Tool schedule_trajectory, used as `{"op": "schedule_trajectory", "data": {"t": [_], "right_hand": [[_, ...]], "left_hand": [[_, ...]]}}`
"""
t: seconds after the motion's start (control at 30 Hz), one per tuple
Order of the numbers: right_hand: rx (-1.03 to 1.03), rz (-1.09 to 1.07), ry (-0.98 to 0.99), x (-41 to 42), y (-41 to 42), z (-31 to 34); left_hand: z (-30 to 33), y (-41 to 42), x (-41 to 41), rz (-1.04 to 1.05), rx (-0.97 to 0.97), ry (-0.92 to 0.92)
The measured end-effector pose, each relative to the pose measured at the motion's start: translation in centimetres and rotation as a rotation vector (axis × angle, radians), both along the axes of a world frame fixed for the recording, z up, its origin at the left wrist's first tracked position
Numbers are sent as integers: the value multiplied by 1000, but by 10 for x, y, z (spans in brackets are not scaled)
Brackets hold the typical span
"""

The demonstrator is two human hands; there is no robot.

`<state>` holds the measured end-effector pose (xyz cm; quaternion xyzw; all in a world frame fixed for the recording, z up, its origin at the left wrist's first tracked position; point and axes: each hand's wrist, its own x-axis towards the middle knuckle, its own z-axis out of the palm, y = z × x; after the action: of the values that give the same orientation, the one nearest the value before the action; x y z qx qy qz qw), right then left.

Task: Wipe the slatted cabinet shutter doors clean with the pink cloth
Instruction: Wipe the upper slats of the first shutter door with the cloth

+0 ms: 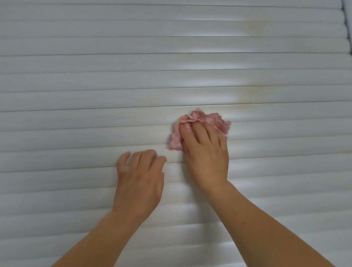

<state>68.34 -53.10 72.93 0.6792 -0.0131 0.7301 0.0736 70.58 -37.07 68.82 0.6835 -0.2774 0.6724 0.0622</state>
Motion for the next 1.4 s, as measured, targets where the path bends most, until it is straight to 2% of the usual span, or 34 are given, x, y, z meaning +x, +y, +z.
{"op": "schedule_trajectory", "data": {"t": [0.1,0.17,0.33,0.4,0.43,0.53,0.6,0.77,0.87,0.97,1.13,1.23,1.4], "right_hand": [[-138,-33,35,-3,-7,5],[-108,-54,15,-7,-26,6],[397,33,-125,-19,-73,-1],[472,53,-148,-15,-67,1],[416,55,-121,-13,-61,1],[36,39,25,-8,-54,-3],[-15,7,65,-14,-69,0],[304,27,131,-35,-118,17],[462,0,49,-36,-138,27],[523,3,-23,-25,-126,36],[229,16,-114,-4,-72,39],[87,26,-40,7,-39,38],[-47,-77,-11,-5,-52,43]], "left_hand": [[18,2,2,1,-66,-11],[30,2,1,16,-60,-5],[49,-4,-3,46,27,25],[57,-12,-6,45,44,16],[62,-19,-8,35,53,14],[74,-40,-13,13,63,28],[83,-52,-19,4,75,95],[95,-60,-17,-7,77,128],[97,-59,-12,-21,84,81],[101,-60,-8,-61,57,52],[107,-58,-5,-88,41,-58],[105,-58,-5,-85,5,-57],[101,-57,-7,-29,-8,-75]]}}
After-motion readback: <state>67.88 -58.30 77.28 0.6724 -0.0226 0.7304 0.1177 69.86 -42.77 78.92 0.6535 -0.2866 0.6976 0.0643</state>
